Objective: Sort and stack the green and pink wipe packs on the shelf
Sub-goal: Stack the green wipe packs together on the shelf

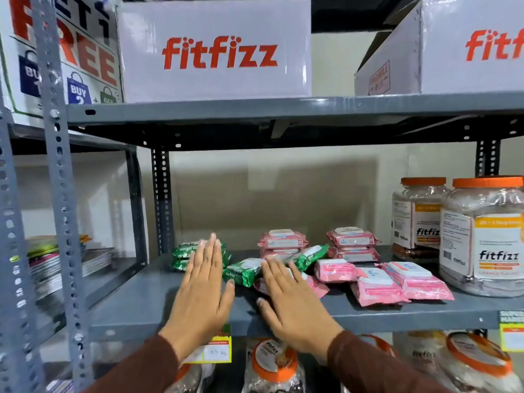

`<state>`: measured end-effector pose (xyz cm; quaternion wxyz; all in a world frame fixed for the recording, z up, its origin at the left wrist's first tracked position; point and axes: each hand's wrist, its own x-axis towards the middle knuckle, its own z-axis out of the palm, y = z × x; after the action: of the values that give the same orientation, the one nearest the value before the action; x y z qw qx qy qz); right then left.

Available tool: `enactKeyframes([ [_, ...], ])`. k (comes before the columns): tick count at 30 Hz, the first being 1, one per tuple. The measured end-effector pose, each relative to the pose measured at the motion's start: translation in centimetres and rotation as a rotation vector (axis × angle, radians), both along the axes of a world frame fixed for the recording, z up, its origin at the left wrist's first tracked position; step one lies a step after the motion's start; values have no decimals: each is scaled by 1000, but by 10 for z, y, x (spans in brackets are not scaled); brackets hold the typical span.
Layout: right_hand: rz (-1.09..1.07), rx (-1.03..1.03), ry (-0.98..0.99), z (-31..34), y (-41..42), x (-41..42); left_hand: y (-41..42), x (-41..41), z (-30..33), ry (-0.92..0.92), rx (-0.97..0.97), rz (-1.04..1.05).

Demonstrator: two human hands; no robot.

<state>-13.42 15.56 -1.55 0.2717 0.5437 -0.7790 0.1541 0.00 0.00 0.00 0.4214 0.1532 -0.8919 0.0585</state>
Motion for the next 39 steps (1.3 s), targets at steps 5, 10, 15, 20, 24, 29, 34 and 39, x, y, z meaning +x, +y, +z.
enactKeyframes([
  [5,-47,79,129,-34,-1,16,1,18,-52,-239,11,62],
  [10,-27,109,65,-36,4,22,13,30,-50,-271,93,57],
  [15,2,41,20,-35,4,19,16,31,-55,-194,164,6],
  [20,-2,38,-48,-36,0,16,15,29,-53,-135,208,-33],
  [24,-39,91,-52,-35,1,19,12,32,-52,-170,211,-60],
  [29,-36,260,-22,1,2,36,5,33,-56,-198,208,-53],
  [34,-107,304,-149,83,-5,22,2,27,-60,-154,193,-46],
  [39,-36,204,-324,122,-49,-39,1,22,-60,-82,186,-43],
])
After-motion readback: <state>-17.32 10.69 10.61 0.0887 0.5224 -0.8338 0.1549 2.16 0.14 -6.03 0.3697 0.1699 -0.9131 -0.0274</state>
